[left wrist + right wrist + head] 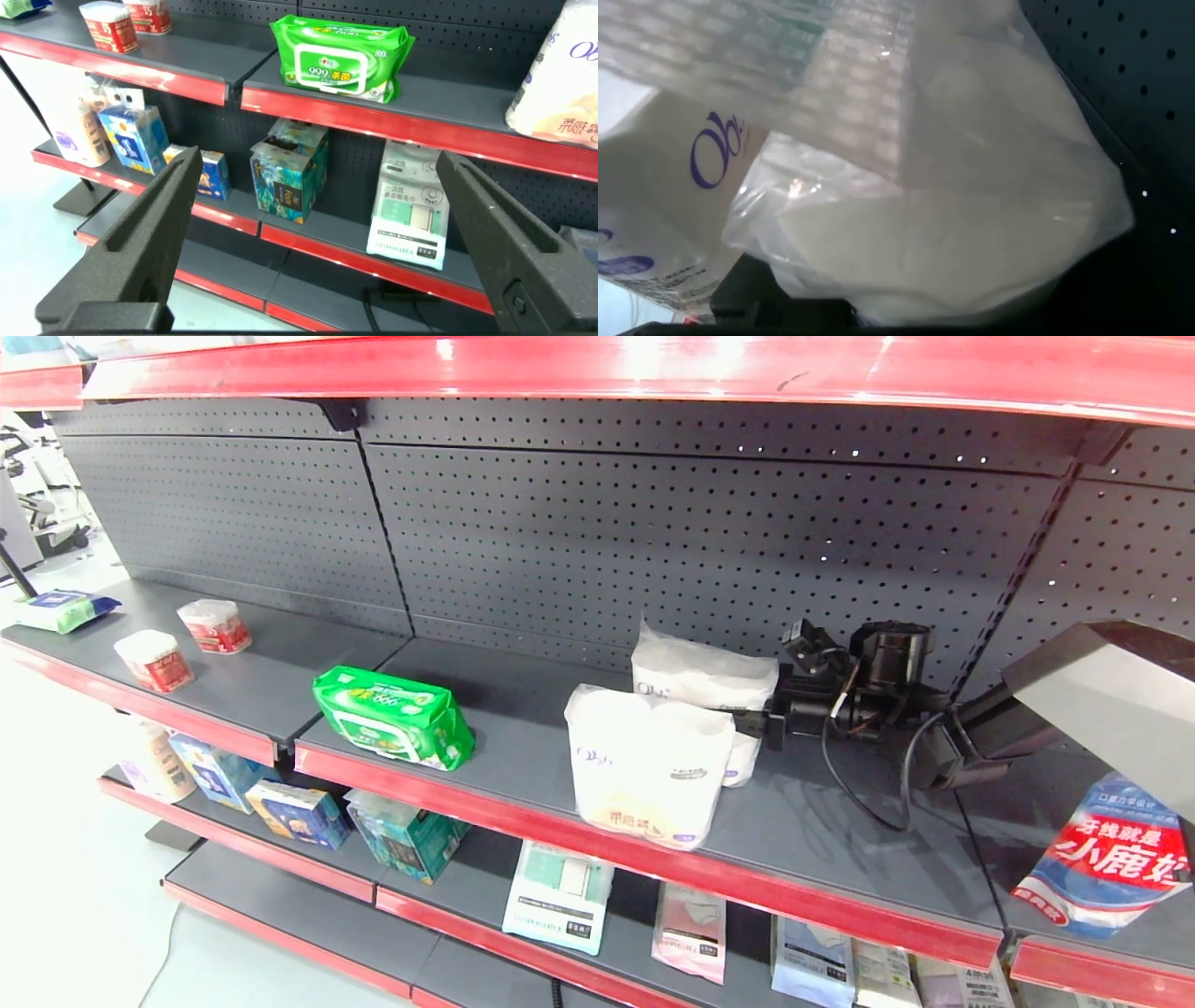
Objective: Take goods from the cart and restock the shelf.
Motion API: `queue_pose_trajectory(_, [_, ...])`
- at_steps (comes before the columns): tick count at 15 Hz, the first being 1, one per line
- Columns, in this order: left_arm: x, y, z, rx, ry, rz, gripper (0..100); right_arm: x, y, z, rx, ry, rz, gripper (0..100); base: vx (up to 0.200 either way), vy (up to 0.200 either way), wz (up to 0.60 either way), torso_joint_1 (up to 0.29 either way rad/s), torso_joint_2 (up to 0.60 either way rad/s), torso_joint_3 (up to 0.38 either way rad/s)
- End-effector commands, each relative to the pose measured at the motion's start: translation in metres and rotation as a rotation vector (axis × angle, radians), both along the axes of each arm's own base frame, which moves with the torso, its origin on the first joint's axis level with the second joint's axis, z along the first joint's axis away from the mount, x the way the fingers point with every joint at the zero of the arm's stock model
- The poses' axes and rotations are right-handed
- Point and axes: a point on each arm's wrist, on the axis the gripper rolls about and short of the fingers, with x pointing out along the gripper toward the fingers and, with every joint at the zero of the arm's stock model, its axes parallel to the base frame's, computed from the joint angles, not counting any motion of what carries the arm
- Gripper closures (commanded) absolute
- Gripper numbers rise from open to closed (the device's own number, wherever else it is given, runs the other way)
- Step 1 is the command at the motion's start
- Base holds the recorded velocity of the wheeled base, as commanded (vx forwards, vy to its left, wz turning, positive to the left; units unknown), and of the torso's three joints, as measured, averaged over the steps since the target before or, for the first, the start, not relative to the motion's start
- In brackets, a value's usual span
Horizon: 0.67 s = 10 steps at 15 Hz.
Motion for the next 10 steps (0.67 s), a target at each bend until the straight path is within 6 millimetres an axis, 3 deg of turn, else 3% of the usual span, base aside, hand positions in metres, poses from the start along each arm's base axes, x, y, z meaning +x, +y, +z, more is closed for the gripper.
queue_pose_trajectory(1, [0.0,0.0,0.0001,0.0,0.0,0.001,0,-0.0008,0.0002,-0.0001,0.0,0.004,0.002,100,0.0,0.0,0.0,0.0,0.0,0.0])
queue_pose_trajectory(10, [0.0,0.0,0.0001,0.0,0.0,0.001,0,-0.004,0.0003,-0.0058,-0.002,0.03,0.003,100,0.0,0.0,0.0,0.0,0.0,0.0])
